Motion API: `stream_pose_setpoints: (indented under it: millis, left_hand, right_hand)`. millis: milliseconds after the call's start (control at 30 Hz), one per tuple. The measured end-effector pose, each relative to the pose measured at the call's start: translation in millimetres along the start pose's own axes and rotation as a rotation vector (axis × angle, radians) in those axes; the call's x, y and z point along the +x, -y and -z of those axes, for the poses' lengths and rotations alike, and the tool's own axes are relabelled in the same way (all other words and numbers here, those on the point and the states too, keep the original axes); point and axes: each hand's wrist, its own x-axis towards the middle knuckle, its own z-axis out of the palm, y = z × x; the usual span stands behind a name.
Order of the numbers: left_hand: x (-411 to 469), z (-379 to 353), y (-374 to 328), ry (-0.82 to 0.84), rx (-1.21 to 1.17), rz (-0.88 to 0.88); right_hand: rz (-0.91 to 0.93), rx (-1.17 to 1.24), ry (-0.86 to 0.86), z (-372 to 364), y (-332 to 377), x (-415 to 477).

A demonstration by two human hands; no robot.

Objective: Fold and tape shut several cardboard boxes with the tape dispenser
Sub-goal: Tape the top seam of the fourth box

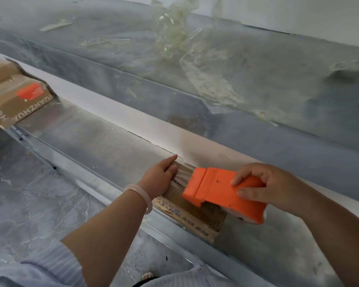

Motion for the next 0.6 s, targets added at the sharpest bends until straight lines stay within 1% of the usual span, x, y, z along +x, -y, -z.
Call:
stream_pose_setpoints:
  millis: [67,200,400,500,600]
  left_hand:
    - [1.0,-0.9,0.5,-0.008,0.021,-0.003]
    - [1.1,-3.7,1.1,-0.017,0.026,-0.01]
    - [0.0,-3.5,-0.6,-0.006,0.067,-0.017]
    - [-0.6,-3.9,-0.9,-0.011,0.061,-0.024]
    - [-0.7,-4.7,-1.5,-0.015,0.068,-0.03]
  right_hand:
    - [-0.018,-0.021,-0.01,10.8,-8.5,-12.0]
    - [0.012,0.068,0.029,17.7,-19.6,-30.7]
    - [-0.015,0.157,0.059,31.2,-37.3,-53.8]
    - [-0.042,0.227,0.126,30.9,-40.4,-60.1]
    - [-0.06,0.222,0.153,29.2,-44.1,-64.0]
